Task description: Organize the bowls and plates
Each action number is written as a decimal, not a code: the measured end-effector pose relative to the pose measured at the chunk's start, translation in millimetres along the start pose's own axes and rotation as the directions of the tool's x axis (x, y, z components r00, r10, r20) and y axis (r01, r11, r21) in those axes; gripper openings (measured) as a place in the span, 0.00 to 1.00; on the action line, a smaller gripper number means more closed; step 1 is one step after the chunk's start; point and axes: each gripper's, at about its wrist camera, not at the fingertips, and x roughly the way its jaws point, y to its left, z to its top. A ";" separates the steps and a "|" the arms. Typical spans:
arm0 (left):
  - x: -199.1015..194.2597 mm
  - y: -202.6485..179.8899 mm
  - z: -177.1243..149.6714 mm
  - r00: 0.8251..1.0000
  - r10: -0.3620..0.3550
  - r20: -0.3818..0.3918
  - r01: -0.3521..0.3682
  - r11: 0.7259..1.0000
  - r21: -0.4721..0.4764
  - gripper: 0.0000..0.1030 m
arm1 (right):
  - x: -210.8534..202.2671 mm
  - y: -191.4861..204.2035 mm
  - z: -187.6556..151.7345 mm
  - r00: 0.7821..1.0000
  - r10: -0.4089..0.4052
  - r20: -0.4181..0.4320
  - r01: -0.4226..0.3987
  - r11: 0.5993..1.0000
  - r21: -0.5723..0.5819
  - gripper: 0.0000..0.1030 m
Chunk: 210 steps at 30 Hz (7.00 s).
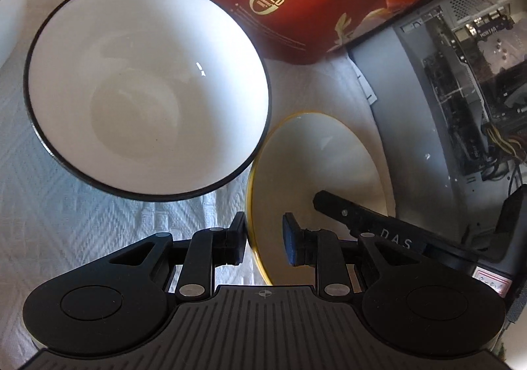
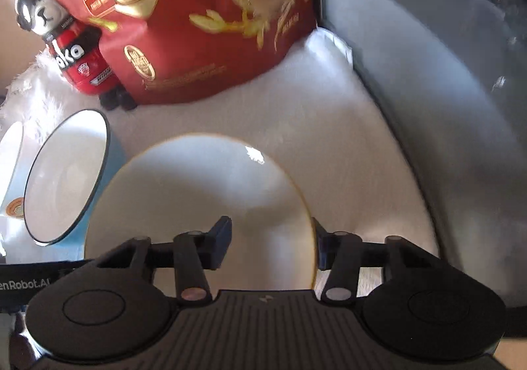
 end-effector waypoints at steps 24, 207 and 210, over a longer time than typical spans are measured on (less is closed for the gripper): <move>-96.3 70.0 -52.7 0.993 0.121 0.011 -0.119 0.985 -0.121 0.24 | -40.1 77.0 -63.7 0.973 0.192 -0.127 -0.207 0.971 -0.117 0.49; -150.2 81.6 -41.0 0.949 0.276 0.153 -0.262 0.959 -0.105 0.23 | -45.0 138.8 -62.6 0.926 0.346 -0.153 -0.368 0.917 -0.153 0.39; -149.8 81.1 -43.0 0.949 0.277 0.153 -0.263 0.959 -0.110 0.23 | -46.7 136.5 -58.5 0.929 0.343 -0.139 -0.363 0.918 -0.161 0.41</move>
